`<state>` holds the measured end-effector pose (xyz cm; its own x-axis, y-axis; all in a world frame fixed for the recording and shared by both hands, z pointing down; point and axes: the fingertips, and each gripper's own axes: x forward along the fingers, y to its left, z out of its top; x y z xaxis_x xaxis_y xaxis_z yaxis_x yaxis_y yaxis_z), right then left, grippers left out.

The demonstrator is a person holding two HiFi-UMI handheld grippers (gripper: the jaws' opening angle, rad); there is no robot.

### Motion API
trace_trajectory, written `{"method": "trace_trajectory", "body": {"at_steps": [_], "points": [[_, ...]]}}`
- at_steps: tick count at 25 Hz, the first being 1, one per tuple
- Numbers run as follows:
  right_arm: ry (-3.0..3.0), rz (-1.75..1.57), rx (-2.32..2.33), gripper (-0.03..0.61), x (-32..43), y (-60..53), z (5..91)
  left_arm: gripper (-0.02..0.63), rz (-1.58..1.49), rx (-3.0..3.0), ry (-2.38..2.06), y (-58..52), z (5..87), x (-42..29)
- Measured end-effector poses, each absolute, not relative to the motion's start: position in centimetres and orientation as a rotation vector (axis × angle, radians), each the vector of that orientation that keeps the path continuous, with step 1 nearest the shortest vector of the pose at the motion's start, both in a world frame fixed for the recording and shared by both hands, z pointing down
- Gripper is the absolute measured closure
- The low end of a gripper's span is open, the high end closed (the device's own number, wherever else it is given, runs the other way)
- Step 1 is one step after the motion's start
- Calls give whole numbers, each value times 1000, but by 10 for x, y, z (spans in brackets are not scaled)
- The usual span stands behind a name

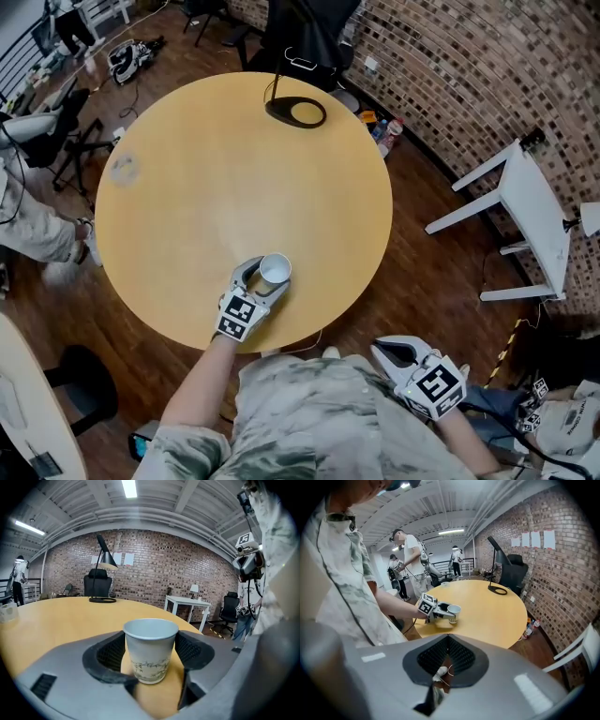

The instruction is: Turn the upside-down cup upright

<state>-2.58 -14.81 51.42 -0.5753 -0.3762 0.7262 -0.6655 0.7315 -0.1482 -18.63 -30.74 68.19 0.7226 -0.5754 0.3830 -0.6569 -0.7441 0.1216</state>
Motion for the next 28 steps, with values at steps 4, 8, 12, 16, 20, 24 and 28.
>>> {"method": "trace_trajectory", "body": {"at_steps": [4,8,12,16,20,24,28], "points": [[-2235,555,793,575,-34,-142,514,287,523,2671,-958,-300,688,-189],[-2237,571,821,575,-41,-137,516,273,560,2668,-946,-298,693,-194],[-2226,614,897,575,-36,-121,526,247,607,2647,-970,-293,705,-206],[-2260,623,906,573,-37,-106,528,239,648,2565,-1043,-275,703,-243],[-2324,576,898,553,-17,-88,523,266,623,2421,-1102,-218,690,-259],[-2399,509,861,517,22,-54,519,301,587,2345,-1189,-153,666,-247],[-2421,502,775,511,80,12,540,330,466,2278,-1318,-72,633,-203]]}}
